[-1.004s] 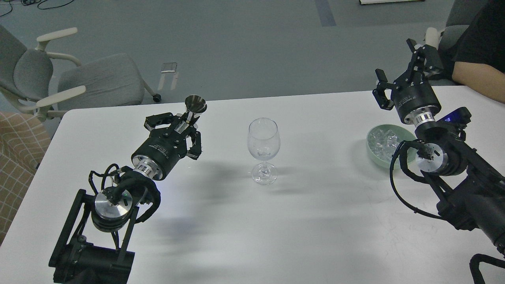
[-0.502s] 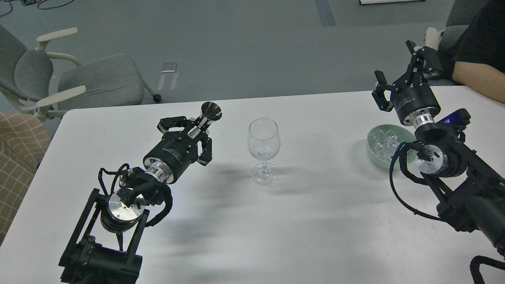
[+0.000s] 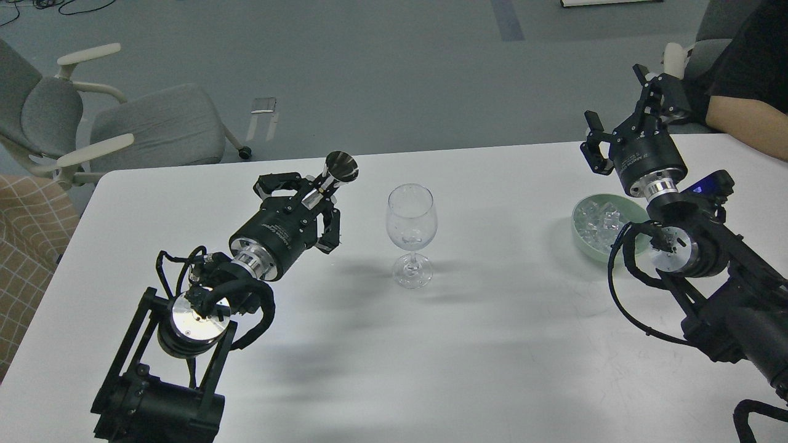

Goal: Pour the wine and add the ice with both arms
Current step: 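Lift the jigger with the left gripper and carry it toward the wine glass, then tilt the jigger over the wine glass rim with the left gripper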

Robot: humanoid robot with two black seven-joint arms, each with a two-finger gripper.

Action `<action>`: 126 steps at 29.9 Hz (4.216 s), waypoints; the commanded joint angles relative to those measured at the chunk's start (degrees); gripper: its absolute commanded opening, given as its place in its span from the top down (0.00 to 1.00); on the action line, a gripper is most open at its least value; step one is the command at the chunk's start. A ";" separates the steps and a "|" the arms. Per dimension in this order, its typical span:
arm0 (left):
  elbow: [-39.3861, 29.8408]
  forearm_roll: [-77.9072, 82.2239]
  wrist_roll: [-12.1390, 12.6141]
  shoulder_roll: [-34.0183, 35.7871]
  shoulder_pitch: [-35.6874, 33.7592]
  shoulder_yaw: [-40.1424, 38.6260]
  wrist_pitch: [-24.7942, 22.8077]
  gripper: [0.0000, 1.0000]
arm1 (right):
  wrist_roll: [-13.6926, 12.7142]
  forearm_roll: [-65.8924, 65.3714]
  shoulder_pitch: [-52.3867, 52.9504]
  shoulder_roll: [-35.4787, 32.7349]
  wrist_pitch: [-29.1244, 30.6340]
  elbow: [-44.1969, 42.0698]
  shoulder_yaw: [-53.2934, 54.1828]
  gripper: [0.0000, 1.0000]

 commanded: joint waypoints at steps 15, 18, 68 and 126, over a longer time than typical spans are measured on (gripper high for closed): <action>-1.30 3.95 0.59 0.00 -0.62 3.00 0.95 1.00 | 0.01 0.00 -0.18 0.00 0.00 0.00 0.04 0.00; -1.30 5.53 0.68 0.00 -0.80 3.79 0.95 1.00 | 0.01 0.00 -0.18 0.00 0.00 0.00 0.04 0.00; -1.83 19.59 4.37 0.00 -3.87 7.57 0.86 1.00 | 0.01 0.00 -1.06 0.18 0.00 0.00 0.04 0.00; -2.62 37.78 6.22 0.00 -8.18 12.23 -1.07 1.00 | 0.01 0.00 -1.50 0.27 0.00 0.00 -0.04 0.00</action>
